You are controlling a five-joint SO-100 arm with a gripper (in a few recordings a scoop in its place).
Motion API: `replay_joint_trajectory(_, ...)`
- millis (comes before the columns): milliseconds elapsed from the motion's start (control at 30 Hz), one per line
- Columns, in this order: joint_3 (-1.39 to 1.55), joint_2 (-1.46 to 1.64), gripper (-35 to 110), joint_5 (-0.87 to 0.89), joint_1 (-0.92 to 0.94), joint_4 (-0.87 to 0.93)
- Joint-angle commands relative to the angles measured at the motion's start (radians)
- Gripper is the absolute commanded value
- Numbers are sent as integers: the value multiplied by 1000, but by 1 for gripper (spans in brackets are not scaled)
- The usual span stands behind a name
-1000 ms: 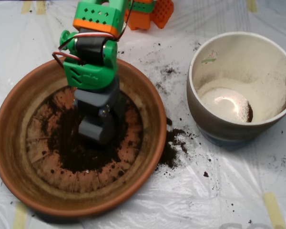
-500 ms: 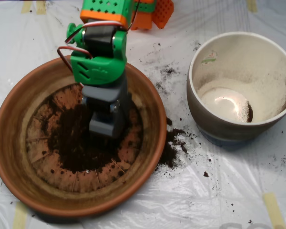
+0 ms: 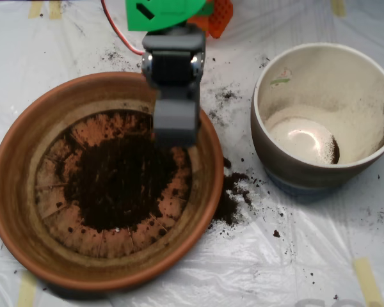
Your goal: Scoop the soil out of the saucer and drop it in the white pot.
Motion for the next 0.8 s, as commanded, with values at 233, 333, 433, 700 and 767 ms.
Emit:
replay_joint_trajectory(233,-213,118,-1,-38,-239,100)
replay_joint_trajectory(333,-239,115,-1,-57,-341,123)
replay_joint_trajectory(433,-296,67,-1,-67,-439,167)
replay_joint_trajectory(700,-383,-40,1,-37,-571,212)
replay_joint_trajectory(767,-377,-55,17,-35,-572,212)
